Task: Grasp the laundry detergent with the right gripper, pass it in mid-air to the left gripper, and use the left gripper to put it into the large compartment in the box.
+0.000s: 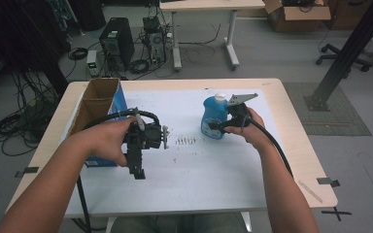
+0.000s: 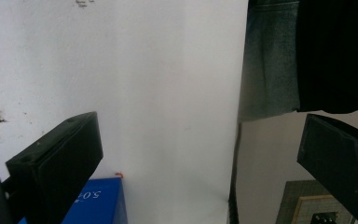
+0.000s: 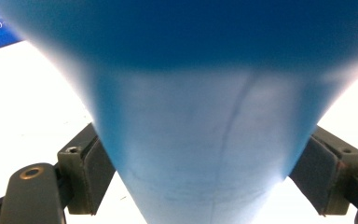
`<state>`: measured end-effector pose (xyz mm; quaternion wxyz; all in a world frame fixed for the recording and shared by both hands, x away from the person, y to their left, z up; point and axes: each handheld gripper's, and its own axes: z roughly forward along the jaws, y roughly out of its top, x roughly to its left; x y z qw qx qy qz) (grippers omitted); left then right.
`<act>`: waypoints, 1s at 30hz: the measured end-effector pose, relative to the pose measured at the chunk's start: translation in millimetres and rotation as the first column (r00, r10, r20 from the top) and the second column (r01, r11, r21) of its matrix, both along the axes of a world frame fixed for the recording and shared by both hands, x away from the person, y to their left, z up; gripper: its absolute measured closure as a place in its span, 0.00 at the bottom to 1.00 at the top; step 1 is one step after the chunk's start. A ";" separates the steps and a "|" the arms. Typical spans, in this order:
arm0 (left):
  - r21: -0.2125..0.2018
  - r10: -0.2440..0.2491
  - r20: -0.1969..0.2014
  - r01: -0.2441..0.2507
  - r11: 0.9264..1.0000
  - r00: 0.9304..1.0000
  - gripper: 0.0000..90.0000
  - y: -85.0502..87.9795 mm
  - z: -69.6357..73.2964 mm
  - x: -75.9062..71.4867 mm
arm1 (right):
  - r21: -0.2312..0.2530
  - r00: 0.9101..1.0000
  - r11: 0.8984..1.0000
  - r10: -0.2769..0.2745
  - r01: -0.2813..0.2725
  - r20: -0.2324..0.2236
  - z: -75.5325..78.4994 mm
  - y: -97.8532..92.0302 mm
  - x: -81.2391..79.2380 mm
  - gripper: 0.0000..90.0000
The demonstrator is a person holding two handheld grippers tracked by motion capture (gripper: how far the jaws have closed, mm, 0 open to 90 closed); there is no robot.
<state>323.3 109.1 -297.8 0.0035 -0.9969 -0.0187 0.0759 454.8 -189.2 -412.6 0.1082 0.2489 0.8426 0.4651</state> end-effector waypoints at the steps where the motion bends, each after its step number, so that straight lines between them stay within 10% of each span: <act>1: 0.001 0.000 0.000 0.000 1.000 1.000 0.00 -0.1 -0.1 0.1 | 0.001 1.000 1.000 0.002 -0.002 0.001 -0.1 -0.1 -0.2 0.20; 30: -0.005 0.003 -0.003 -0.003 1.000 1.000 0.00 1.1 -1.8 1.8 | 0.008 0.999 1.000 0.011 -0.011 0.044 -1.3 3.4 -2.6 0.40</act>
